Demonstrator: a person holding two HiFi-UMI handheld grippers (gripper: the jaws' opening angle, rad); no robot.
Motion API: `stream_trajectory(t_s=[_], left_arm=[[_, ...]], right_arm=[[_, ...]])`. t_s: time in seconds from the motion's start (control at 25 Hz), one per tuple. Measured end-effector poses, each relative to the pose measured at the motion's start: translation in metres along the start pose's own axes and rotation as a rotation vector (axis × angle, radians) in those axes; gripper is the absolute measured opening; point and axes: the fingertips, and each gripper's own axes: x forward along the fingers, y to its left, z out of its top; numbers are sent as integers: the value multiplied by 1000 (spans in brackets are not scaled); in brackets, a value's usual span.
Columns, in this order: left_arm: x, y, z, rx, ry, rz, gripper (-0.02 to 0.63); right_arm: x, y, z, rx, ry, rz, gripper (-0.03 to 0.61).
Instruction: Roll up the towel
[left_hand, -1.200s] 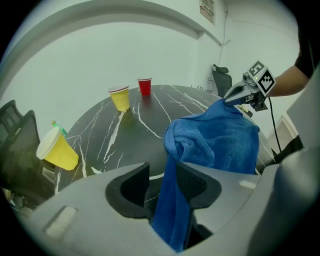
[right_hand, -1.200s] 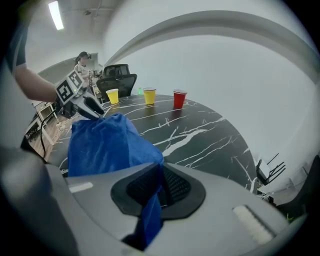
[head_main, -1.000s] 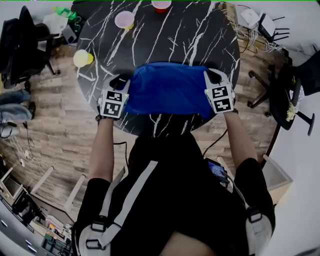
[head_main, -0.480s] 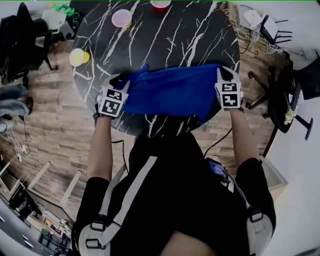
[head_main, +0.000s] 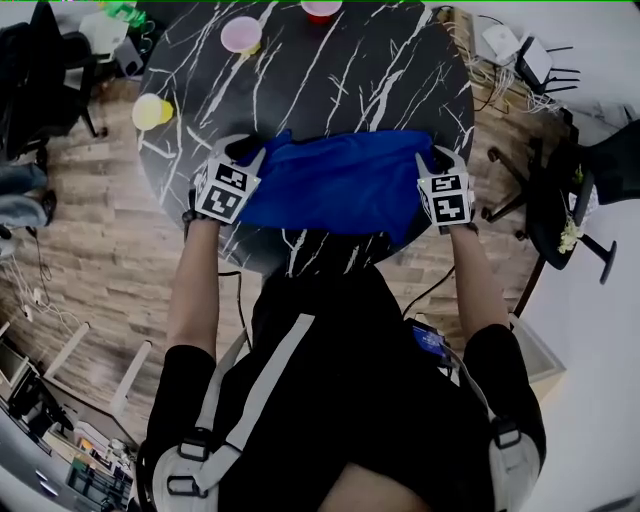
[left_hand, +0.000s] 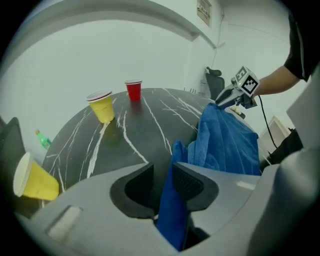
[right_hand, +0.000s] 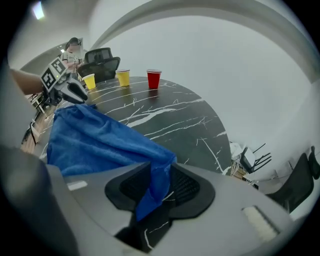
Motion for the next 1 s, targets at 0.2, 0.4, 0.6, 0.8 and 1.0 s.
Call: stream_trajectory(t_s=[0.2,0.4,0.6,0.8,1.0], left_arm=[[19,-13,23,95,18,-75,126],[31,-16,24,143,73,-105,126],[35,-27,24,192,100,-150,79],[34,-31,23,138,96,-166,33],[30,-19,21,74,90,-109,18]], right_arm=[[-1,1,-10,21,12,-1,124],[-2,0,-15,53,1,4,120],[-2,0,-22,62,-5,1,111],[-2,5,-20,80,-9,4,96],[0,4,-22,61,1,-9,78]])
